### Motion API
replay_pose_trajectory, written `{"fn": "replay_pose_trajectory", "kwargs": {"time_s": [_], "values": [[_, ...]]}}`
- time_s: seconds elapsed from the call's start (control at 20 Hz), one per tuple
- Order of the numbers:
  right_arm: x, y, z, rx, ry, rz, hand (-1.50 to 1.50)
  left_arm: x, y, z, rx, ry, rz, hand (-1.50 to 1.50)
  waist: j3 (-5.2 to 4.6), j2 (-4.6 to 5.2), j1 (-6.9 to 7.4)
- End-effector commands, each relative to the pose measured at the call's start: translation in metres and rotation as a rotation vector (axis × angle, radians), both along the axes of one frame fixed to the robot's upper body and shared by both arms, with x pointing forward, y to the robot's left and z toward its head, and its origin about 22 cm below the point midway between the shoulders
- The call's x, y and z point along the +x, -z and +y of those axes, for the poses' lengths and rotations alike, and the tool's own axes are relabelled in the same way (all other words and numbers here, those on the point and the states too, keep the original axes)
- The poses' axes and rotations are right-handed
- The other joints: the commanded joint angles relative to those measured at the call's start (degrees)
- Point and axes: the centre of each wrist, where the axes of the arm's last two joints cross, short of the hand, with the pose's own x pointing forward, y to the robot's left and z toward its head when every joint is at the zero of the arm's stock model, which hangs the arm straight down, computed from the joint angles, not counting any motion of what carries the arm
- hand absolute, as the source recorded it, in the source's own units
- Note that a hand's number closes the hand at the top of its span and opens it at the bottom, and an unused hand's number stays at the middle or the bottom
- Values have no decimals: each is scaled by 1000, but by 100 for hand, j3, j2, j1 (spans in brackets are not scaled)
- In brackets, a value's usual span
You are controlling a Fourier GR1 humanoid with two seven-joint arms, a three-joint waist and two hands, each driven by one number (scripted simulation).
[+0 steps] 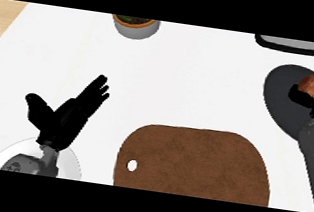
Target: Pick the sweet potato from the cutting board and place it in the pan
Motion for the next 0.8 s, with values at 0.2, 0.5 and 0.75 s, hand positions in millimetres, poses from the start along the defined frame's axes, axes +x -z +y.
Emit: {"fn": "replay_pose_trajectory", "kwargs": {"time_s": [0.2,0.5,0.75], "values": [[-3,3,-60,6,81,-39,150,7,2,0,-2,12,-1,0,15,70,112],[-30,32,-88,137,115,255,-150,9,-13,-14,-19,34,-21,0,19,113,189],[-25,27,-88,217,48,219,-150,10,-12,-4,4,20,-36,0,34,111,230]]}}
